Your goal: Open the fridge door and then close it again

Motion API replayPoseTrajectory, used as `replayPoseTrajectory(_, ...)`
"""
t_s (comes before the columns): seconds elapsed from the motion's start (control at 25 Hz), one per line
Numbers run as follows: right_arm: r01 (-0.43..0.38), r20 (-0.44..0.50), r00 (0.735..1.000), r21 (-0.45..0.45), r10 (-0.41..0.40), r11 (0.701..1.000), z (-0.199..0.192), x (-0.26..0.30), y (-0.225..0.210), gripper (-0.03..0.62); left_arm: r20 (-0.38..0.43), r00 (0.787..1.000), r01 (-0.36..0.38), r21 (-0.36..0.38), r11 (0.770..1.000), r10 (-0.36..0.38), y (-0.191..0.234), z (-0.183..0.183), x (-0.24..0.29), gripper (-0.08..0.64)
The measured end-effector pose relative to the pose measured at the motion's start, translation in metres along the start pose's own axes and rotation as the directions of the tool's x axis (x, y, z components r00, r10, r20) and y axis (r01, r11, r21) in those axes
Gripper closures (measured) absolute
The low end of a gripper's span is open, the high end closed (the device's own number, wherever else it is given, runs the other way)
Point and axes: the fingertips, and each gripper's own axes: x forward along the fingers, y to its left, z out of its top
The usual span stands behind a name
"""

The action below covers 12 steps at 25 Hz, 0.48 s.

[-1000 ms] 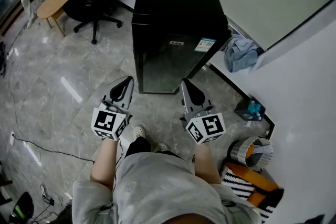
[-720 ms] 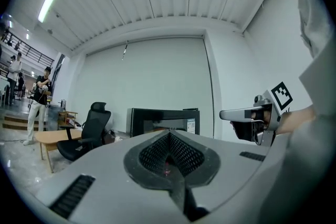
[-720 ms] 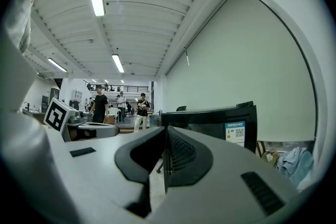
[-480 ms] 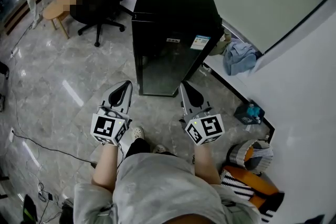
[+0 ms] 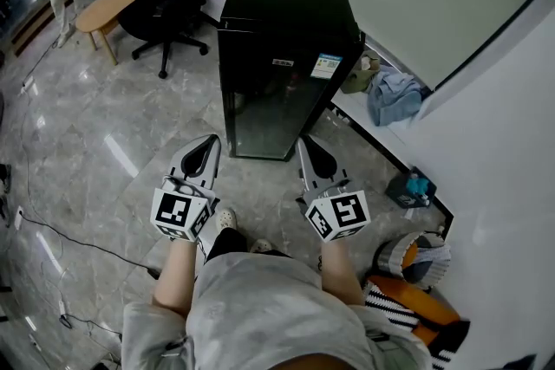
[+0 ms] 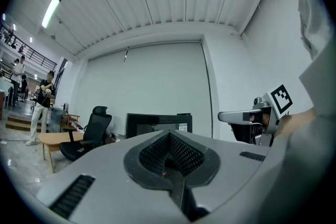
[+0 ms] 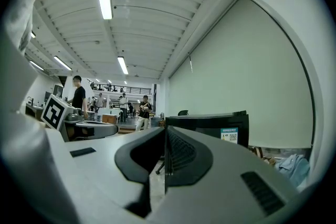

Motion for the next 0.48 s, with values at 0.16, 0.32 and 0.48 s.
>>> replayPoseTrajectory(0.16,-0.004,0.004,1.000,-0.002,0.004,1.000,0.003,-0.008,0.002,0.566,0.008,1.000,0.001,0.005,1.000,-0.001,-0.007,0.003,-0.005,0.546)
replayPoseTrajectory(0.32,-0.009,0.005,1.000,-0.006,0.010,1.000,0.004,-0.013,0.003,0.566,0.022,1.000,0.001,-0.009,1.000,-0.001,-0.012,0.005,-0.009,0.545)
replayPoseTrajectory(0.48,-0.017,0.008,1.000,-0.013,0.018,1.000,0.005,-0.016,0.004,0.566,0.022,1.000,0.008,-0.008,1.000,-0.008,-0.015,0.005,-0.011,0.545)
